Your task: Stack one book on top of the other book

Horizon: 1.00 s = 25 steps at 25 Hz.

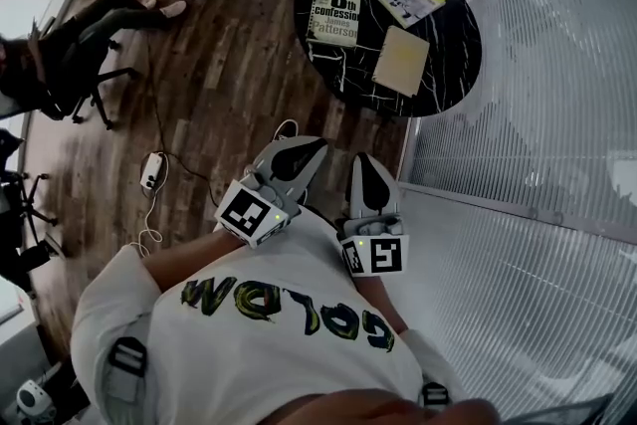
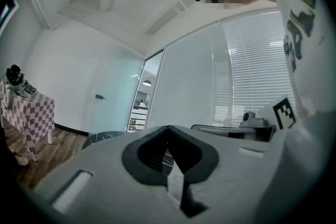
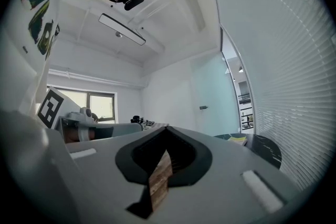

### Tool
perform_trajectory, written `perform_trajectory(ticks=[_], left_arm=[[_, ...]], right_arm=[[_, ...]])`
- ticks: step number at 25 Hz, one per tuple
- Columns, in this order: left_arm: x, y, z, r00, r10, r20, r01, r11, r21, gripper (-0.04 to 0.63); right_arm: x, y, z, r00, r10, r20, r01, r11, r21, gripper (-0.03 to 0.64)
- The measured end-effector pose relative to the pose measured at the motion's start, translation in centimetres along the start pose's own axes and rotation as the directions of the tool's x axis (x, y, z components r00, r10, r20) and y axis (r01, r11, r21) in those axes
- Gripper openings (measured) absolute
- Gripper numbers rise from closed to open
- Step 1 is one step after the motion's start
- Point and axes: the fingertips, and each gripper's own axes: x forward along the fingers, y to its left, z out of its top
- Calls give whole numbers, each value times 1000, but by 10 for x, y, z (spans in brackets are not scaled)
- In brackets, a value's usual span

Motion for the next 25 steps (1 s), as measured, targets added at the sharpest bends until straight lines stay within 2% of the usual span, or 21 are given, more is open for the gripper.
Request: perform_trajectory(ticks=[10,25], left_arm=[[51,66,5,1000,17,6,-17,1000,-21,3],[135,210,50,1000,-9,27,10,999,-45,3]], right_arm=[[73,-32,-2,1000,5,-28,-5,1000,-16,0],[241,-64,23,999,8,-32,-10,998,-57,0]])
